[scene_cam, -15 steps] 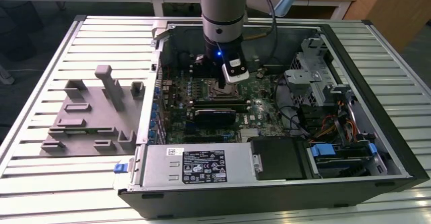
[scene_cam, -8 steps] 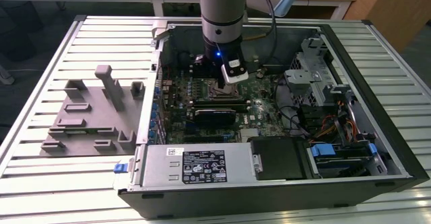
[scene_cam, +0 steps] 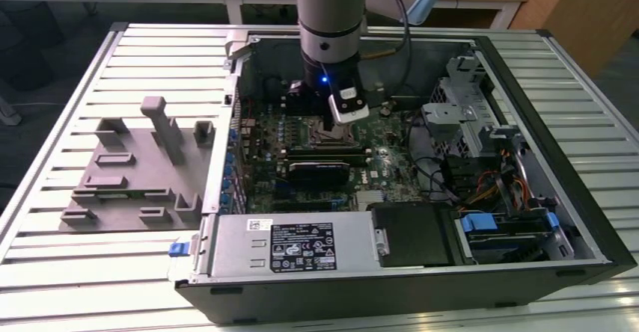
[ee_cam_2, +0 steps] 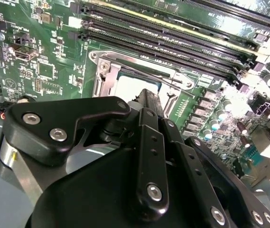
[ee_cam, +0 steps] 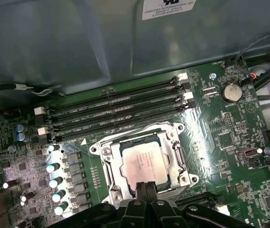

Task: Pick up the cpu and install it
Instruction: 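Install the second cpu locking lever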

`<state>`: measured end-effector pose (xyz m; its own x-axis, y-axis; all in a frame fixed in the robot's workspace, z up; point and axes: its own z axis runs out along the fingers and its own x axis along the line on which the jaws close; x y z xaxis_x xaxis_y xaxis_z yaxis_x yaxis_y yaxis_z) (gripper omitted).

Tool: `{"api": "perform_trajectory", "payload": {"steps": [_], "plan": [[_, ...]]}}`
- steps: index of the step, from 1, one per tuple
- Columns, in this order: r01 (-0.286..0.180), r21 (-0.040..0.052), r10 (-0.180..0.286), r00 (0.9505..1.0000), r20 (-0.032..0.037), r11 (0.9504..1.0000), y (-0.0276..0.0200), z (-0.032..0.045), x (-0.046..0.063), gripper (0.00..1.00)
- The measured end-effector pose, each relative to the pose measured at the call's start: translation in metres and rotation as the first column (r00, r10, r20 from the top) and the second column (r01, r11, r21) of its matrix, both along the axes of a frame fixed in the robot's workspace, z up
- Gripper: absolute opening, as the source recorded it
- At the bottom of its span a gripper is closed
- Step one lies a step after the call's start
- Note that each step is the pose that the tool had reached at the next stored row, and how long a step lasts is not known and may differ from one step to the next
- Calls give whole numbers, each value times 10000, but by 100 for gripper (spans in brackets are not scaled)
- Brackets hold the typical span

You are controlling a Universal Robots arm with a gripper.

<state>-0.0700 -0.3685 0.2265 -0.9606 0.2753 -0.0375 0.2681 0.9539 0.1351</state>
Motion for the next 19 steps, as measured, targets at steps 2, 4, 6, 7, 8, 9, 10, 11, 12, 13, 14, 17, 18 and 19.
{"api": "perform_trajectory", "payload": {"steps": [2,4,6,7,8,9,10,11,12,13,14,17,18,19], "plan": [[0,0,0,10000,-3,10000,-1,15,7,11],[0,2,0,10000,-10,10000,-9,19,20,11],[0,2,0,10000,-14,10000,-22,21,32,11],[0,1,0,10000,-15,10000,-32,21,37,11],[1,2,-1,10000,-15,10000,-45,21,40,11],[0,0,0,10000,-16,10000,-59,22,42,11],[0,0,0,10000,-16,10000,-73,22,43,11],[0,1,0,10000,-16,10000,-88,22,44,11],[0,1,0,10000,-15,10000,-101,21,44,11],[0,2,0,10000,-15,10000,-116,21,44,11],[1,1,-1,10000,-15,10000,-133,22,44,11],[1,1,-1,10000,-15,10000,-181,22,44,11],[1,0,-1,10000,-16,10000,-196,22,44,11],[1,0,-1,10000,-15,10000,-210,22,44,11]]}}
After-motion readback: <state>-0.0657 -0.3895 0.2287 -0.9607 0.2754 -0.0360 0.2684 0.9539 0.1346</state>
